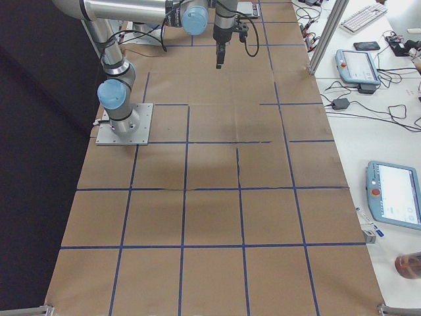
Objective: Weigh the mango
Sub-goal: 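Close the left gripper on the mango and lift it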
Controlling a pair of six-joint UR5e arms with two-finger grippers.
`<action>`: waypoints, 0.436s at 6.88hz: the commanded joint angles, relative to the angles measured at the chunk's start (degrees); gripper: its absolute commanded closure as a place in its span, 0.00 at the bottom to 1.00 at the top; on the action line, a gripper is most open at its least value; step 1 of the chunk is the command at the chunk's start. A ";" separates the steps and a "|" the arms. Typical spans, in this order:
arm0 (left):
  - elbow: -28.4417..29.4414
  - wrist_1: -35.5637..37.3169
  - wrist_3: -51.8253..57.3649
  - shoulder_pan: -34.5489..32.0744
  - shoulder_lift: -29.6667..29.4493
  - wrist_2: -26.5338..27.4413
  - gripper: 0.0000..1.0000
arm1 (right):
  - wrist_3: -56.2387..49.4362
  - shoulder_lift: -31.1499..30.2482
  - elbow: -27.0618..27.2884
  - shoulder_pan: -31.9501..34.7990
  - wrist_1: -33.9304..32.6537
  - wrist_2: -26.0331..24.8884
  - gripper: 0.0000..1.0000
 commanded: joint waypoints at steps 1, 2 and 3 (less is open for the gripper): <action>4.55 -2.08 -0.66 0.51 -4.56 -0.09 0.00 | 0.00 0.00 0.00 0.00 0.00 0.00 0.00; 4.72 -2.00 -1.19 0.51 -6.47 -0.09 0.00 | 0.00 0.00 0.00 0.00 0.00 0.00 0.00; 5.16 -1.39 -1.20 0.51 -8.50 -0.09 0.00 | 0.00 0.00 0.00 0.00 0.00 0.00 0.00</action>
